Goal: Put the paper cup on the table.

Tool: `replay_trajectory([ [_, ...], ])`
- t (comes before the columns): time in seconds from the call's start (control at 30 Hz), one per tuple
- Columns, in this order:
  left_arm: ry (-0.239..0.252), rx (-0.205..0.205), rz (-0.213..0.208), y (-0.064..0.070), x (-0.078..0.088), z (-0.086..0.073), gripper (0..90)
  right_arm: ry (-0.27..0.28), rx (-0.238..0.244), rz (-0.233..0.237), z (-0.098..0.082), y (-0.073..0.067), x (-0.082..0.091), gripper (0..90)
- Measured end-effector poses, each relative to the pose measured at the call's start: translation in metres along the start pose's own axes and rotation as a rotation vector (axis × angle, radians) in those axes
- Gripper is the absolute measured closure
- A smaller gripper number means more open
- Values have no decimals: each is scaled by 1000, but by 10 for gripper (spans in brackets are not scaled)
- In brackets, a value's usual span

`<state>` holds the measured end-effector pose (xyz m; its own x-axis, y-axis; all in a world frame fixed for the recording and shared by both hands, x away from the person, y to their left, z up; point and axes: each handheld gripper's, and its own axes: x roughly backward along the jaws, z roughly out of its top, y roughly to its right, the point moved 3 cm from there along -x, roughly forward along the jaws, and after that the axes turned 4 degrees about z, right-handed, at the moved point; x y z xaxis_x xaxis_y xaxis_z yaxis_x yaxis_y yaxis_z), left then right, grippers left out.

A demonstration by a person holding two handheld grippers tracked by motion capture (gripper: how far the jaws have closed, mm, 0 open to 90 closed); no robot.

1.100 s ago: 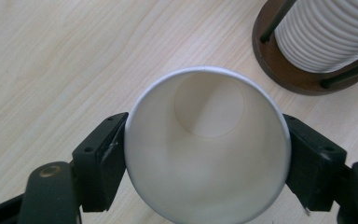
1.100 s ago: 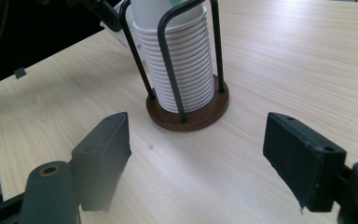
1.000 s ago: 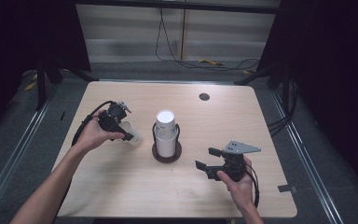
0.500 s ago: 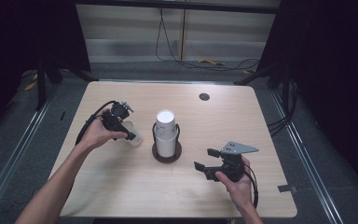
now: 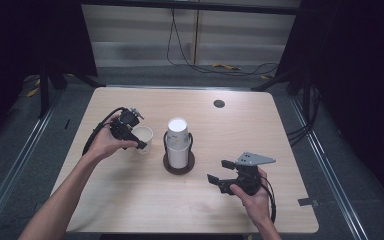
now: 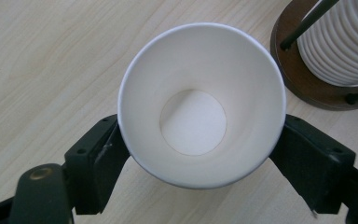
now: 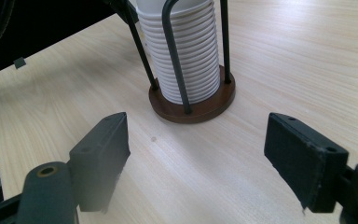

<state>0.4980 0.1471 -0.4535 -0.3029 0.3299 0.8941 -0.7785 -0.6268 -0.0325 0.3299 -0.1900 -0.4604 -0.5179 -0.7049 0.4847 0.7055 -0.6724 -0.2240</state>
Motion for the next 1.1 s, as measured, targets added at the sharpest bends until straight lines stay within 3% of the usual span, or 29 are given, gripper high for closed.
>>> replay_trajectory([
  [0.07, 4, -16, 2, 0, 2, 0, 193, 0, -1, 0, 0, 0, 0, 219],
  [0.4, 43, 11, -13, -1, 9, 0, 177, -2, 2, -1, 0, 1, 0, 219],
  [0.43, 44, -5, -13, -2, 10, -1, 177, -2, 3, -1, 0, 1, 0, 219],
  [0.5, 59, 14, -16, -2, 10, -2, 177, -1, 2, -2, 0, 1, 0, 219],
  [0.77, 104, 26, -46, -5, 15, -8, 175, -6, 0, 0, 0, 0, -1, 219],
  [1.1, 228, 61, -54, -6, 29, -13, 175, 1, -6, -3, 0, 2, 1, 218],
])
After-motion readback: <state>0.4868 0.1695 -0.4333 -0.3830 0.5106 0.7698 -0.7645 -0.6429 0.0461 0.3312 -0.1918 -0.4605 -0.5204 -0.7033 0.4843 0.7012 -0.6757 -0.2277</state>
